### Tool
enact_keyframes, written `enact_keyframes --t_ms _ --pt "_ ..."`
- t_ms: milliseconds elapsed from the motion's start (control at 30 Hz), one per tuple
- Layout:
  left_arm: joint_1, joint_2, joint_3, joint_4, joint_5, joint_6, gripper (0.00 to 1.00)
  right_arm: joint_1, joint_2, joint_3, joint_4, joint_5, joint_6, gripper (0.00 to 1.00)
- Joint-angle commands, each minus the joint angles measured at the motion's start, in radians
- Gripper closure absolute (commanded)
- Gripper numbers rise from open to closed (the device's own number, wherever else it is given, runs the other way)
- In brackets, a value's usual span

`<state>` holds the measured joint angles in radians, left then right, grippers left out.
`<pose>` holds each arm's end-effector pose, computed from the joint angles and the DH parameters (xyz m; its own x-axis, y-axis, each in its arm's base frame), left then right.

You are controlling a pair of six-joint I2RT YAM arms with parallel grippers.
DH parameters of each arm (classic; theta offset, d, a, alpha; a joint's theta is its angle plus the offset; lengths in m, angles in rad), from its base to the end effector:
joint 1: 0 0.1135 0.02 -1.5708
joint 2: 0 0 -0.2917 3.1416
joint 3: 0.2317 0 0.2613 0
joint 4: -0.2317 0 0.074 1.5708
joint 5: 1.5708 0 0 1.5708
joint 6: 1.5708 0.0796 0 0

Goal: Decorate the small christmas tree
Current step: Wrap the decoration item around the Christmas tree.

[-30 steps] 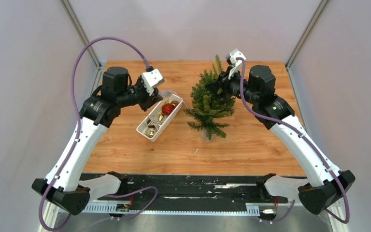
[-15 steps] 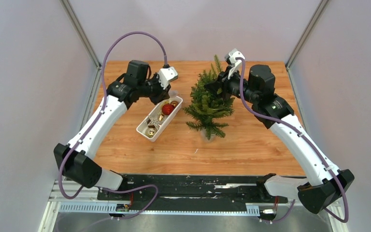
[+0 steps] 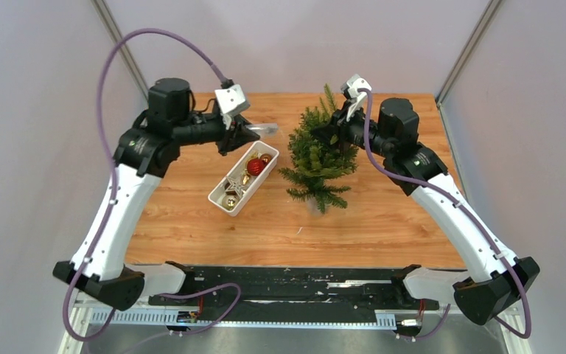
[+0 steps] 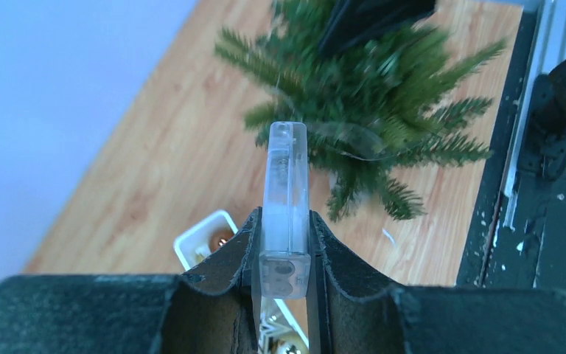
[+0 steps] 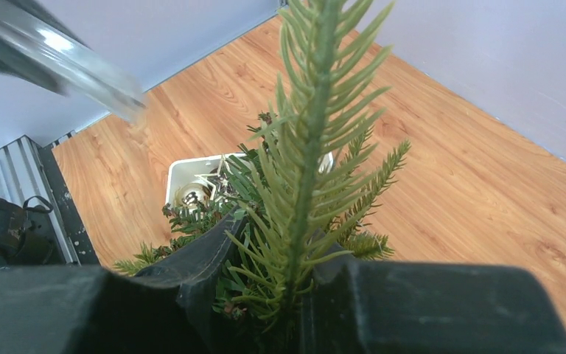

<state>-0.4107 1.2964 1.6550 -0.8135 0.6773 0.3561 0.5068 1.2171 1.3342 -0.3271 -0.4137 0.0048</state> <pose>0.2370 -0.1576 0.4800 -0.0892 0.3351 -0.9379 0.9158 0.3978 0.0551 0.2539 0.1776 0.4458 -0.1860 -0.0982 -0.9776 -0.7873 0.6102 0.0885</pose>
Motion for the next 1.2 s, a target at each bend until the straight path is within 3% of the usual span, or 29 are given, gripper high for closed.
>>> enact_keyframes --t_ms 0,300,600,800,900,1033,1167 --pt "0.003 -0.058 0.068 -0.051 0.033 -0.002 1.00 -0.003 0.023 0.010 -0.023 -0.015 -0.023 0.87" --pt "0.012 -0.055 -0.089 -0.020 -0.122 0.110 1.00 -0.004 0.009 0.001 -0.023 -0.007 -0.033 0.87" --pt "0.070 -0.021 -0.210 0.035 -0.137 0.135 1.00 -0.008 0.010 0.000 -0.023 -0.025 -0.034 0.87" --pt "0.071 0.114 -0.183 0.130 -0.097 0.096 1.00 -0.007 0.006 0.017 -0.023 -0.061 -0.029 0.85" --pt "0.070 0.152 -0.176 0.160 -0.063 0.067 1.00 -0.008 0.001 0.035 -0.025 -0.082 -0.026 0.71" --pt "0.070 0.184 -0.182 0.184 -0.042 0.045 1.00 -0.008 -0.010 0.075 -0.026 -0.083 -0.025 0.40" --pt "0.070 0.209 -0.165 0.191 -0.021 0.029 1.00 -0.008 -0.009 0.128 -0.030 -0.083 -0.032 0.20"
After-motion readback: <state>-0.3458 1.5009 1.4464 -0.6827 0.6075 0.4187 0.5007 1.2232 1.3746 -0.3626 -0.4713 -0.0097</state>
